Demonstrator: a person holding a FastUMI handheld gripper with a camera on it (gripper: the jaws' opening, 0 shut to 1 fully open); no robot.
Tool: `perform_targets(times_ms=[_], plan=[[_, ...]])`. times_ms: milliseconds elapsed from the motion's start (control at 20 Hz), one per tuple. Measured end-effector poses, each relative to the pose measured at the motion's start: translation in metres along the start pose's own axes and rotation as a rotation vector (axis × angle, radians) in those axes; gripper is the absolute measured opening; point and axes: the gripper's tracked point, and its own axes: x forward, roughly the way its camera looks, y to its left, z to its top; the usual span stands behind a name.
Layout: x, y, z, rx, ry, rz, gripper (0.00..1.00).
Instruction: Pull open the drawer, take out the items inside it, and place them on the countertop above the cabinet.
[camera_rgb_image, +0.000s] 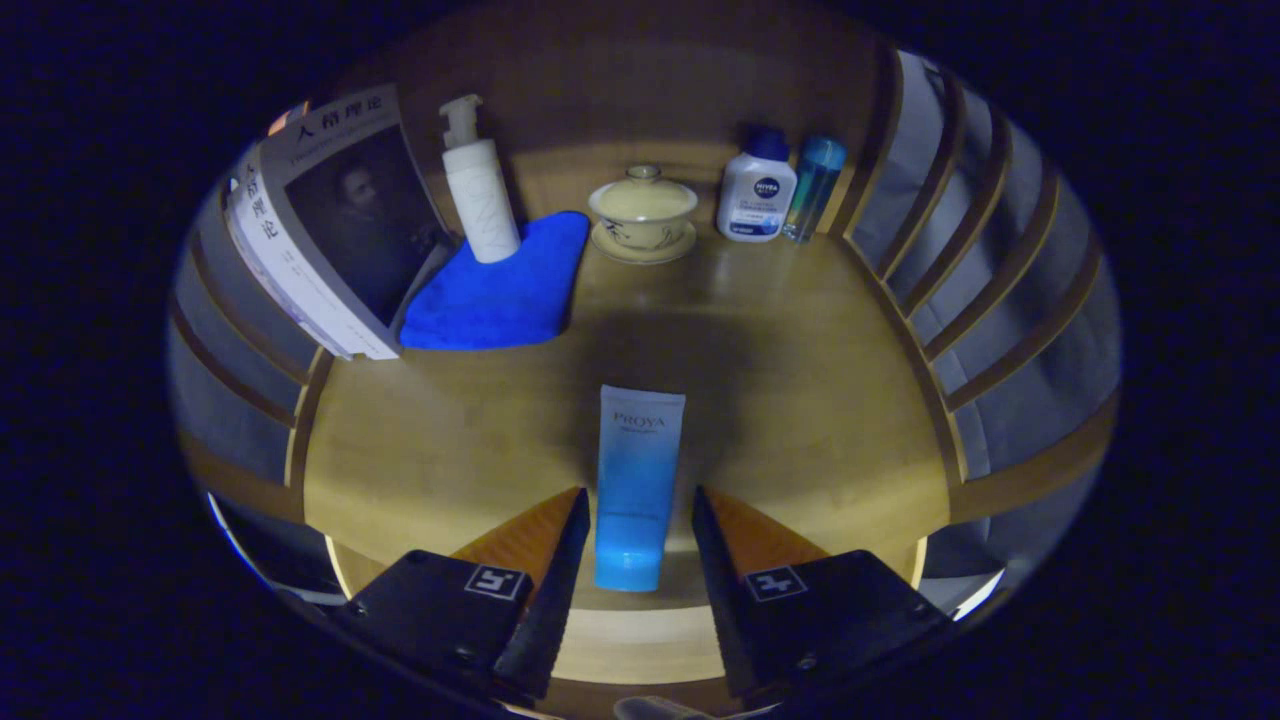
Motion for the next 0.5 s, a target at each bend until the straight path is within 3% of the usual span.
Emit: perform_targets(times_ms=[100,500], plan=[[-0.014,0.004,-0.003,-0.007,-0.034,0.013,0.66],[-0.083,0.019,-0.06,-0.047,-0.248,0.087,0.67]])
